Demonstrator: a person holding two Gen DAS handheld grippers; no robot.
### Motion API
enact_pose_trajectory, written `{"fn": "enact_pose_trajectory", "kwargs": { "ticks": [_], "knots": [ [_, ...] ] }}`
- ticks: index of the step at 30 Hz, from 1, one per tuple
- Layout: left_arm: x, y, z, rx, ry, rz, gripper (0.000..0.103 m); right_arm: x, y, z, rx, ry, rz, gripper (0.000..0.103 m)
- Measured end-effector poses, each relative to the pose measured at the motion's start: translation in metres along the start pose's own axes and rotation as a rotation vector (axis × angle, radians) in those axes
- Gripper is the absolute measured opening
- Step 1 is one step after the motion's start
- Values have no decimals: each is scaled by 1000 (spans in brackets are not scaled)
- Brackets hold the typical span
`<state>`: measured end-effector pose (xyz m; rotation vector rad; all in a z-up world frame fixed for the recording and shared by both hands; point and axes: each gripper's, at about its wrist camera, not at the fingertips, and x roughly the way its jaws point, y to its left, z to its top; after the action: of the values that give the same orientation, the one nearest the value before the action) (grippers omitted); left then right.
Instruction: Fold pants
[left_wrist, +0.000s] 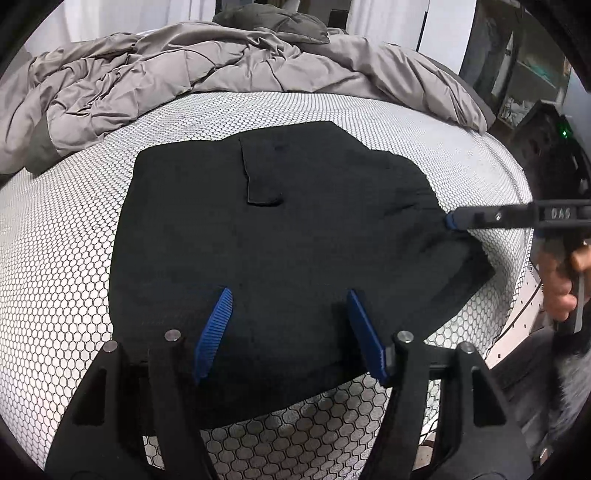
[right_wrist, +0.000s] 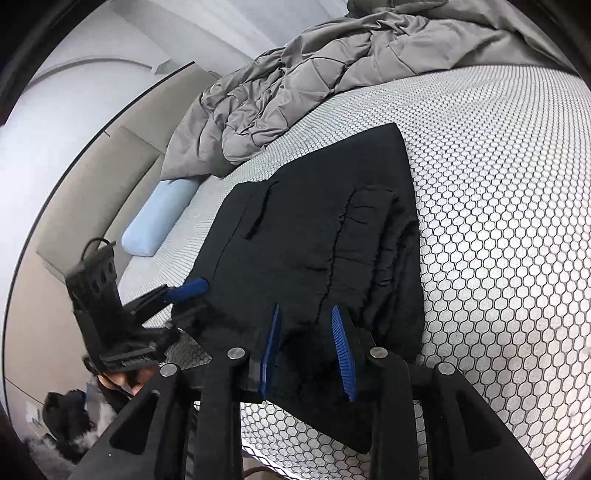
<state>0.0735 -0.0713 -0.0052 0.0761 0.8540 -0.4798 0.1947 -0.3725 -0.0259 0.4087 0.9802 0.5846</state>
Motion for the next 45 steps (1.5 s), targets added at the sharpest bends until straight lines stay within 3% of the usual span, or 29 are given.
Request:
{"fn": "enact_pose_trajectory", "kwargs": {
  "ticks": [5,10,17,24,26,29,30,31,32,36,38,41,43,45],
  "knots": [
    [1,1,0,-10,1,-8,63,-21,-16,-4,14,-20,-8,29],
    [3,3,2,1,5,1,67,-17,-22,-6,54,-2,36,33],
    [3,1,2,2,5,5,67,-11,-24,-10,74,33,21,34],
    [4,2,2,4,7,5,68,-26,-6,-5,28,-56,97,34],
    [4,2,3,5,6,6,68,-22,-2,-5,19,-45,119,34],
    [4,2,2,5,8,6,68,-3,0,-7,15,19,87,34],
    [4,2,3,5,7,6,68,4,2,-8,-2,29,56,31],
    [3,3,3,1,3,5,68,5,4,-9,-22,24,42,16],
    [-1,4,4,-4,-9,8,68,3,8,-9,-37,8,39,11],
    [-25,16,5,-22,-99,-6,68,-30,29,-15,-94,-63,77,6],
    [-30,27,6,-50,-111,-4,68,-34,33,-21,-119,-59,48,6],
    [-24,47,6,-105,-82,44,68,-12,21,-30,-159,32,-190,11],
    [-18,64,6,-163,-67,67,68,-12,8,-30,-104,49,-145,15],
    [-13,88,5,-271,-67,52,68,-34,5,-26,-75,-29,-102,28]
  ]
}}
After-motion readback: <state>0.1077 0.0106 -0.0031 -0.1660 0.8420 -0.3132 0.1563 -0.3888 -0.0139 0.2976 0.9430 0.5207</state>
